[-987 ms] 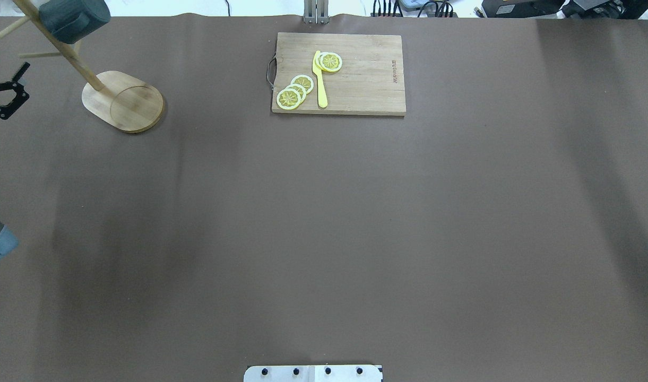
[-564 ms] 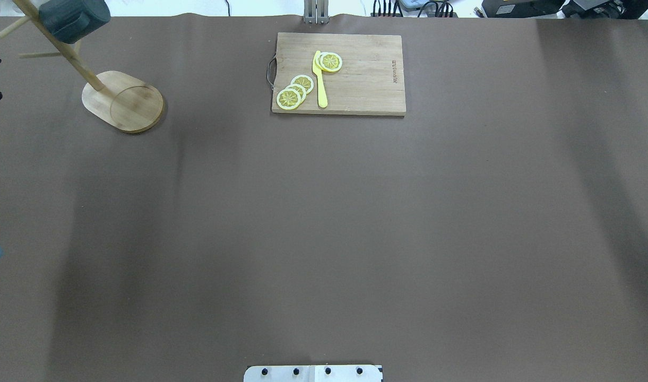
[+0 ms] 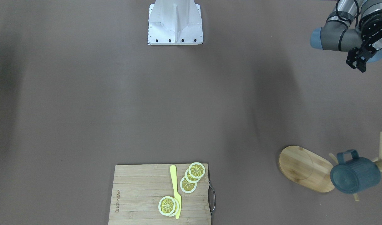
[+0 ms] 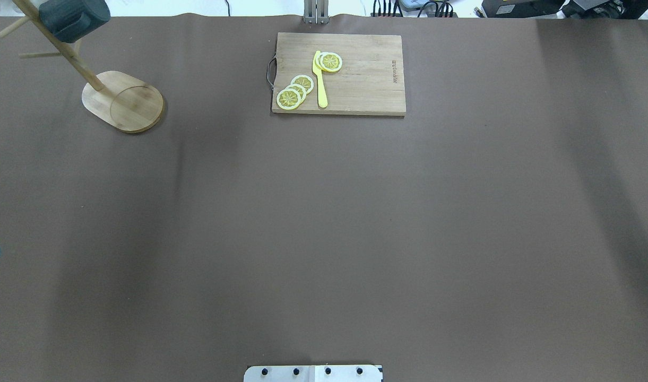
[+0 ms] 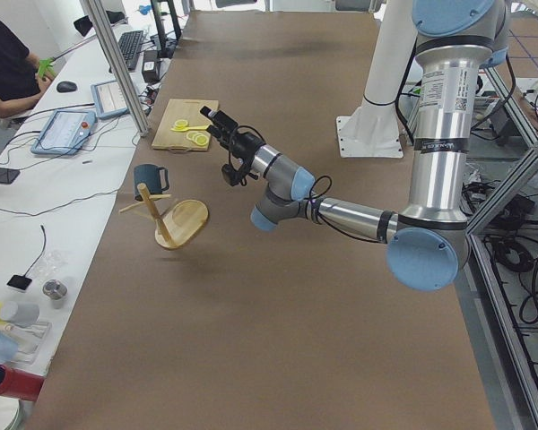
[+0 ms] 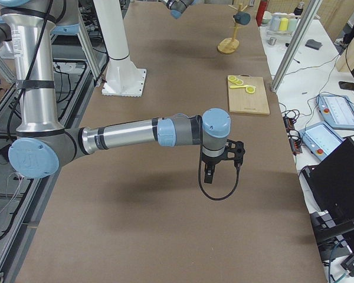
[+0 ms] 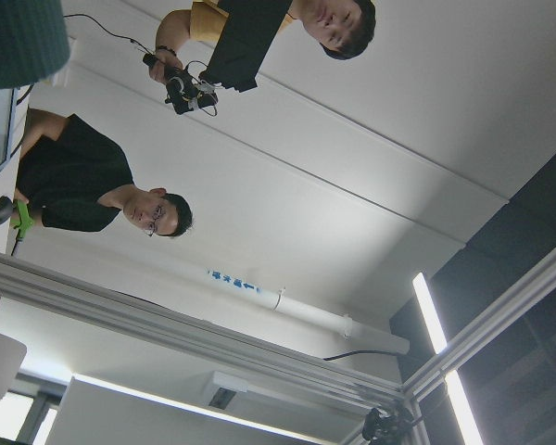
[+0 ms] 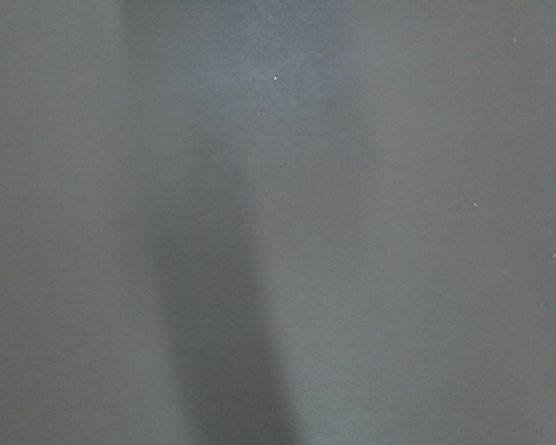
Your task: Hang cup on storage rack
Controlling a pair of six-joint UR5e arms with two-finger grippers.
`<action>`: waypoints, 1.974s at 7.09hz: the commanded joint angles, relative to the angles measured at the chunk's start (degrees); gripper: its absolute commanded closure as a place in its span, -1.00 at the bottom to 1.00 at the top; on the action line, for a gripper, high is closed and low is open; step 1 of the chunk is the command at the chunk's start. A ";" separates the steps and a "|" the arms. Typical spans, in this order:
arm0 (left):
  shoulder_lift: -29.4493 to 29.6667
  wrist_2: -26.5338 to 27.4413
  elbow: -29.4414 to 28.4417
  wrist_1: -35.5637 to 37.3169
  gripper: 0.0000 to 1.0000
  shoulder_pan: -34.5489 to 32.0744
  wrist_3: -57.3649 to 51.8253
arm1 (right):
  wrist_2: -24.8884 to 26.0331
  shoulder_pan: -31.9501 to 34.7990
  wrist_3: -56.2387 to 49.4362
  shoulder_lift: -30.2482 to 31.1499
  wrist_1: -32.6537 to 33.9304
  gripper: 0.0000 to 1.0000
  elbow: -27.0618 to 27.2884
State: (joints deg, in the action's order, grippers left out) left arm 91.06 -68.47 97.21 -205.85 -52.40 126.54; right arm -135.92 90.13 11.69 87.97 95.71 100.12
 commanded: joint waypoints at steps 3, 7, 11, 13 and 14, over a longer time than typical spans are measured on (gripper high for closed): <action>-9.64 0.18 5.78 15.86 -0.97 -8.37 -44.48 | 1.02 -0.21 0.00 0.27 0.00 -1.00 -0.19; -12.58 -0.44 8.70 51.26 -0.97 -20.61 -89.67 | 1.54 -0.39 -0.09 -0.08 -0.26 -1.00 -0.45; -8.38 -38.11 8.09 90.33 -0.97 -38.34 -114.76 | 1.72 -0.74 -0.09 -0.08 -0.26 -1.00 -0.72; -7.65 -41.55 8.08 107.44 -0.97 -39.09 -125.19 | 1.72 -0.65 -0.09 -0.17 -0.35 -1.00 -0.72; -7.48 -49.05 7.82 115.60 -0.97 -39.01 -125.40 | 1.72 -0.65 0.00 -0.17 -0.35 -1.00 -0.72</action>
State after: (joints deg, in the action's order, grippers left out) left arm 83.28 -110.61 105.26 -100.33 -91.09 3.66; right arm -134.21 89.46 11.62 87.82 95.37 99.40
